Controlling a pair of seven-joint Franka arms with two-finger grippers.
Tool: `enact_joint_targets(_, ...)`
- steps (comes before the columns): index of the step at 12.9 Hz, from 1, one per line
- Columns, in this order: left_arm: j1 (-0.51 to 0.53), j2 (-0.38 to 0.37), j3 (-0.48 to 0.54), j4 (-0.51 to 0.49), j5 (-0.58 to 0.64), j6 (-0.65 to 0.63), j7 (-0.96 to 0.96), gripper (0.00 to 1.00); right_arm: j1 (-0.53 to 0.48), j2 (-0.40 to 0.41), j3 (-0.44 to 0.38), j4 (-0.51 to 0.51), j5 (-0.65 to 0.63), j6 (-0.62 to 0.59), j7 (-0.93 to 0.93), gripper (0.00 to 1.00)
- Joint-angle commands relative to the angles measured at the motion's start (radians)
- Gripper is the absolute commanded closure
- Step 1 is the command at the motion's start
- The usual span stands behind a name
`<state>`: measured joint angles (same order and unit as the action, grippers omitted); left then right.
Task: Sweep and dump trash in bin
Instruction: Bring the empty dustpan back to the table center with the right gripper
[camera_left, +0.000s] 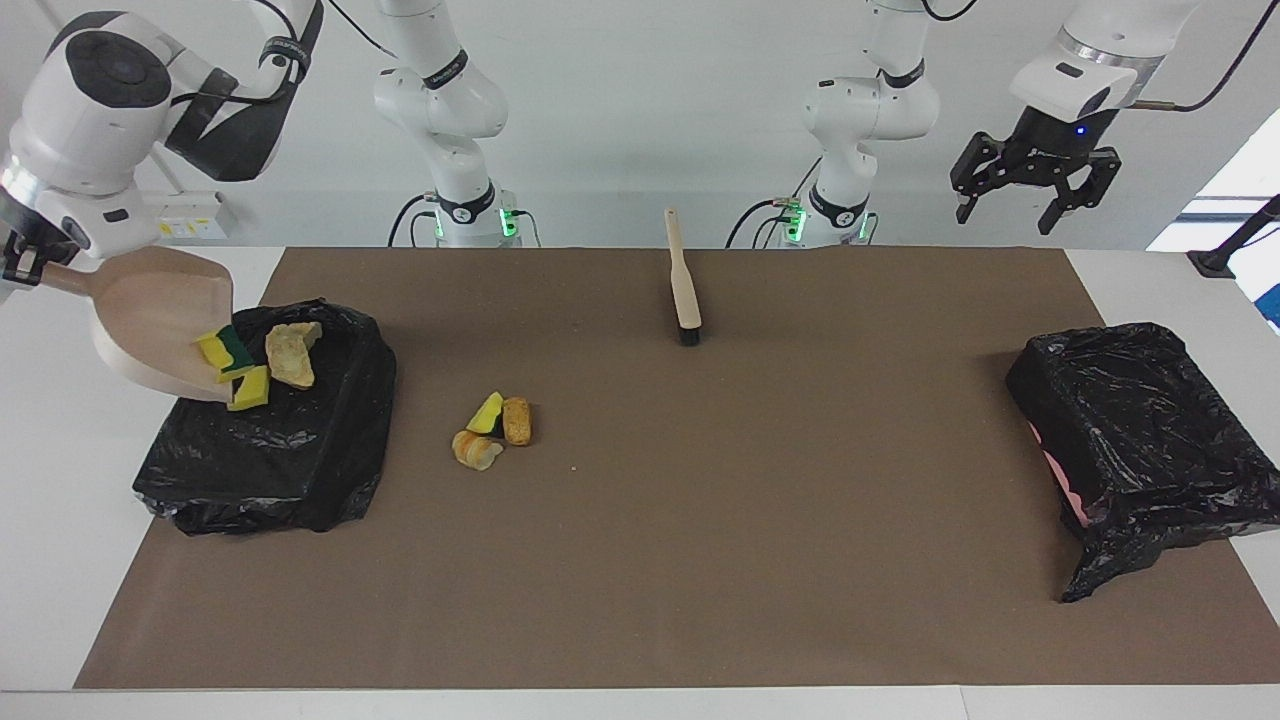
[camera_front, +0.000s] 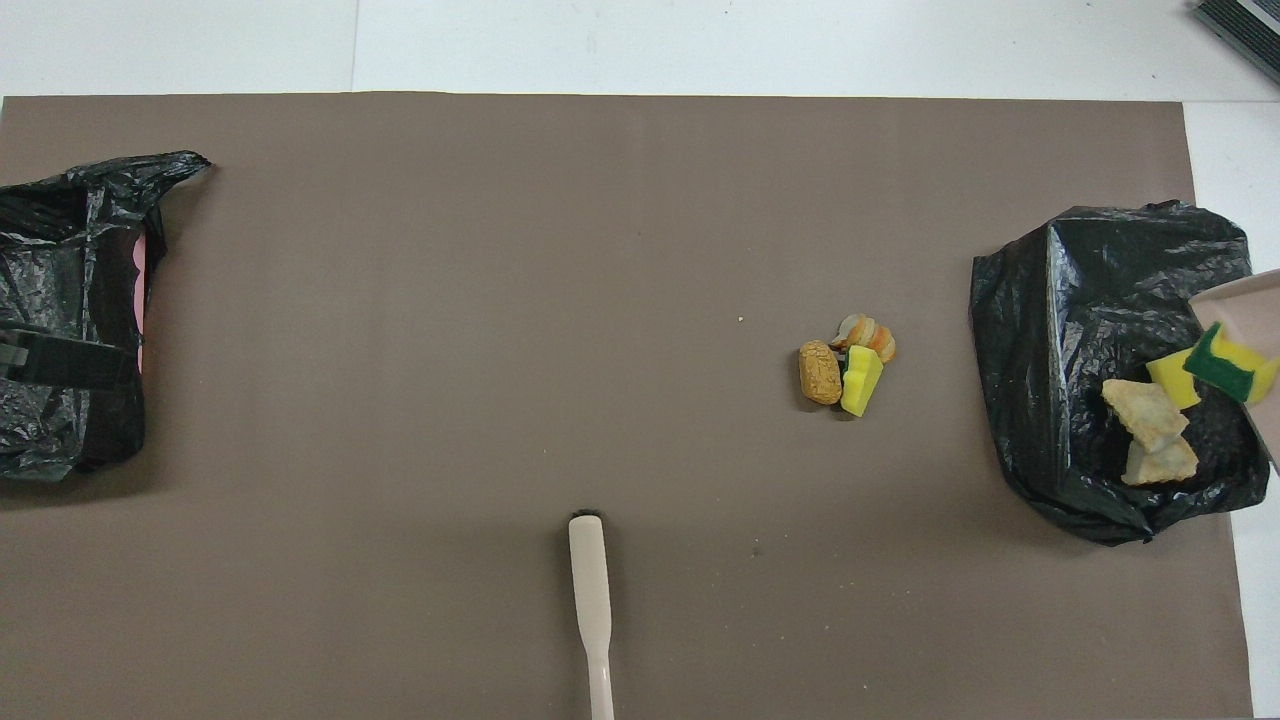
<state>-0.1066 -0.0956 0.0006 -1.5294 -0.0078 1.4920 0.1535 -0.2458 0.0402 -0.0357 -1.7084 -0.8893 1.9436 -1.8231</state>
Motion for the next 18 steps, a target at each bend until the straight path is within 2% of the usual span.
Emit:
enact_joint_targets(1, 0.015, 0.022, -0.011, 0.04, 0.005, -0.03, 0.018, 0.0, -0.003, -0.074, 0.005, -0.115, -0.091, 0.046, 0.09, 1.0)
enact_joint_targets(4, 0.016, 0.059, -0.011, 0.089, 0.005, -0.044, 0.018, 0.0, -0.001, -0.072, 0.008, -0.094, -0.077, 0.0, 0.103, 1.0)
enact_joint_targets(5, 0.015, 0.088, -0.01, 0.118, 0.005, -0.065, 0.018, 0.0, -0.001, -0.078, 0.031, -0.058, -0.042, -0.081, 0.143, 1.0)
enact_joint_targets(6, 0.016, 0.108, -0.011, 0.15, 0.005, -0.081, 0.018, 0.0, -0.001, -0.076, 0.049, -0.006, 0.046, -0.195, 0.169, 1.0)
enact_joint_targets(8, 0.013, 0.097, -0.016, 0.15, 0.003, -0.088, 0.017, 0.0, 0.041, -0.079, 0.053, 0.039, 0.162, -0.323, 0.29, 1.0)
enact_joint_targets(11, 0.015, 0.068, -0.017, 0.123, 0.006, -0.081, 0.004, 0.0, 0.172, -0.079, 0.056, 0.062, 0.281, -0.468, 0.627, 1.0)
enact_joint_targets(15, 0.013, 0.065, -0.019, 0.12, 0.006, -0.098, 0.003, 0.0, 0.307, -0.091, 0.066, 0.055, 0.485, -0.491, 1.073, 1.0)
enact_joint_targets(18, 0.013, 0.05, -0.019, 0.095, 0.006, -0.09, 0.006, 0.0, 0.436, -0.042, 0.066, 0.059, 0.656, -0.479, 1.509, 1.0)
